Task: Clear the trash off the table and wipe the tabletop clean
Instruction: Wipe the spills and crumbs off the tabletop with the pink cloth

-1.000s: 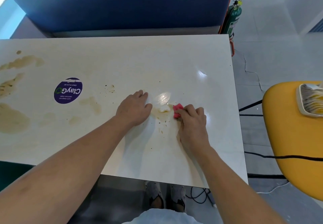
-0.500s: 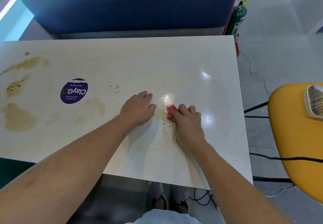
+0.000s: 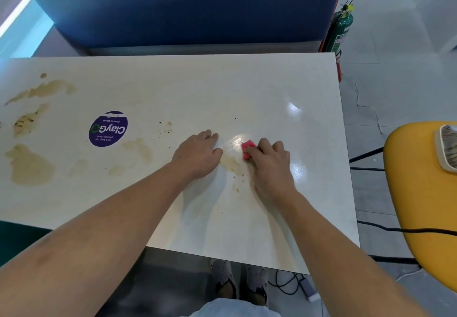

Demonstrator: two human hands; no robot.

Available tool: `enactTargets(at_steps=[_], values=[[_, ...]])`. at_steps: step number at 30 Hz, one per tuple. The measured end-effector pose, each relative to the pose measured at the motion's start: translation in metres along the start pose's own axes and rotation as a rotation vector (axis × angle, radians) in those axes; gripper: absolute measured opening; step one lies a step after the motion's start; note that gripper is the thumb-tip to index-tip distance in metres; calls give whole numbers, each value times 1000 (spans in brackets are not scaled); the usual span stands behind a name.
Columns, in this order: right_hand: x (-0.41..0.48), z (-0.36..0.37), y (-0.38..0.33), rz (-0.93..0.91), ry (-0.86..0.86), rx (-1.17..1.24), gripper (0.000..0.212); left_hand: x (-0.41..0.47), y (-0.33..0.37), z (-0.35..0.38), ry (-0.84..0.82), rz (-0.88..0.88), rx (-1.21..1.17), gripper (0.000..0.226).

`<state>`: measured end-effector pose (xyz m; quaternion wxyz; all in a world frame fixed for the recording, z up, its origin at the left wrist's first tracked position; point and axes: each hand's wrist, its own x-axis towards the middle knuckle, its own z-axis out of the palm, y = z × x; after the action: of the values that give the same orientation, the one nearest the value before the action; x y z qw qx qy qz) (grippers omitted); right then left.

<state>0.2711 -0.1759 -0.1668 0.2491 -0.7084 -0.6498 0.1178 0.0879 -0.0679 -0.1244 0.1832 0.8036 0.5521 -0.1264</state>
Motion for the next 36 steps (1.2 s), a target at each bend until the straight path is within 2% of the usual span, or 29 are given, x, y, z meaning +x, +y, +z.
enactTargets(at_steps=[3,7,10,12,15,18,24,29,32,36], values=[[5,-4,8,92,12,-10,47,1,-3,0,21,21,-4,59],[-19,6,-5,211,38,14,44,0,-10,4,41,28,-43,57],[-31,17,-25,267,27,-10,43,-2,-15,0,32,-9,-238,55],[-30,26,-40,255,12,-21,43,-13,-20,2,127,-47,-420,56],[-18,38,-62,153,-26,-18,39,-38,-25,14,387,-58,-475,52],[-15,41,-62,90,-65,-7,41,-55,-40,28,492,-92,-442,47],[-55,36,-51,86,-8,-47,47,-83,-68,53,506,-268,-296,52],[-26,43,-62,-23,-85,-44,42,-89,-74,54,468,-448,-250,64],[-17,44,-56,58,-60,-44,46,-92,-88,50,444,-472,-231,65],[-55,43,-60,166,33,-52,51,-96,-96,47,423,-423,-107,62]])
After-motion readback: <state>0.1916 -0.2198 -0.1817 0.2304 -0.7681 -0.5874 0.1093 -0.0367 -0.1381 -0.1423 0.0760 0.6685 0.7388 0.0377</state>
